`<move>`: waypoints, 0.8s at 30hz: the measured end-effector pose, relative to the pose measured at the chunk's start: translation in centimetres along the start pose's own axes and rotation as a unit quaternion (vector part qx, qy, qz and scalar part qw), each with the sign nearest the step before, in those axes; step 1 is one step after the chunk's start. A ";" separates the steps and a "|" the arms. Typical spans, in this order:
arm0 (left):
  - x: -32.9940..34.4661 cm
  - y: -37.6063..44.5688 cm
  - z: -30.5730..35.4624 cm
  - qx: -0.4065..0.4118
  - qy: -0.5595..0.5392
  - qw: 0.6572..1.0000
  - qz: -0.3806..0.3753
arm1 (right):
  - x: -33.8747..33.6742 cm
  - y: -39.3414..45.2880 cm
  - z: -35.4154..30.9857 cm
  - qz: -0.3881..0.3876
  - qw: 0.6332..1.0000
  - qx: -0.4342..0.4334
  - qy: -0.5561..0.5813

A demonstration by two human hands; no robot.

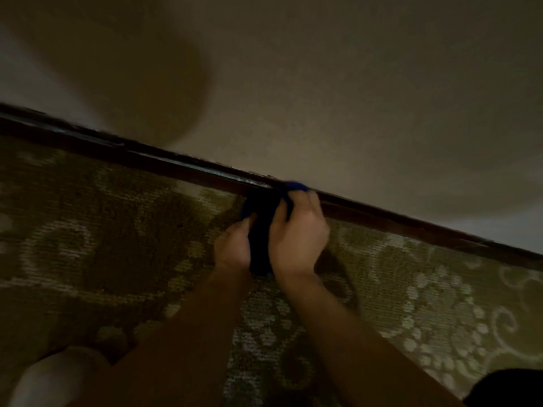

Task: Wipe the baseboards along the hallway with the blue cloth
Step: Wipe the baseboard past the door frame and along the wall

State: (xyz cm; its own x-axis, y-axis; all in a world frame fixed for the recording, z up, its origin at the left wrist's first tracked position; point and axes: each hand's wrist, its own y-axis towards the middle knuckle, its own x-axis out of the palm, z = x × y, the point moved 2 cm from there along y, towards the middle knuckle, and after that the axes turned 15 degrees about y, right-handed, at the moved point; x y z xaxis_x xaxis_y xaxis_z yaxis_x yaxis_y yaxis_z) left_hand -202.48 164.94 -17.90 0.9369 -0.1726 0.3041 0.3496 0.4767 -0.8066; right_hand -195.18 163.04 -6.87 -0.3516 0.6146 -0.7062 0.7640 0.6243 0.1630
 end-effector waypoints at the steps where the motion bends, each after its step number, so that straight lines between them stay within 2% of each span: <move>1: -0.1 -0.1 -0.1 0.007 0.013 1.000 0.014 | 0.6 -0.2 -0.6 -0.014 0.999 -0.031 -0.004; 3: 0.0 -0.5 0.2 0.008 0.027 0.999 0.042 | 0.4 0.2 -0.5 -0.039 0.996 -0.078 -0.026; 6: 0.1 -0.2 -0.1 -0.019 -0.027 0.999 0.033 | -2.1 1.3 1.7 -0.040 0.986 -0.135 -0.092; 9: 0.3 -0.2 0.2 -0.012 -0.014 1.000 0.021 | -3.3 1.3 3.4 0.030 0.992 -0.081 -0.093; 12: 0.3 -0.5 0.4 -0.015 -0.010 0.999 0.038 | -1.7 0.5 2.6 0.047 0.996 -0.048 -0.066; 15: 0.5 -0.8 0.4 -0.015 0.006 0.999 0.048 | -0.4 0.4 0.6 -0.008 0.996 -0.072 -0.048; 16: 0.6 -1.3 0.7 -0.018 0.019 0.998 0.049 | -0.4 0.5 0.2 -0.027 0.998 -0.045 -0.025; 18: 1.1 -3.2 2.0 -0.057 0.002 0.998 0.030 | -1.2 0.9 -0.5 -0.055 0.993 0.081 0.070; 19: 1.2 -4.2 2.5 -0.074 -0.024 0.997 0.014 | -1.9 1.2 -0.7 -0.068 0.972 0.168 0.151; 20: 1.1 -5.2 3.2 -0.080 -0.041 0.996 0.014 | -2.6 1.6 -0.8 -0.072 0.930 0.253 0.256; 21: 0.8 -6.0 4.0 -0.075 -0.072 0.994 0.017 | -3.2 1.7 -0.9 -0.068 0.872 0.325 0.359; 23: 0.0 -7.7 6.1 -0.038 -0.105 0.989 0.101 | -3.3 1.6 -0.5 -0.056 0.769 0.418 0.481; 24: -0.5 -8.5 7.6 -0.005 -0.093 0.979 0.183 | -2.8 1.4 -0.3 -0.064 0.747 0.446 0.489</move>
State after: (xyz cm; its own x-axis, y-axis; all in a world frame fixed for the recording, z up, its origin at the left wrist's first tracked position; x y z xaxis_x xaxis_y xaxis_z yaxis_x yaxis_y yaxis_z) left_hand -206.00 167.50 -7.38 0.9825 0.1683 0.0799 -0.0083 0.4679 -0.8837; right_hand -193.32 162.38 -4.47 -0.3472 0.9077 0.2358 0.5932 0.4073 -0.6944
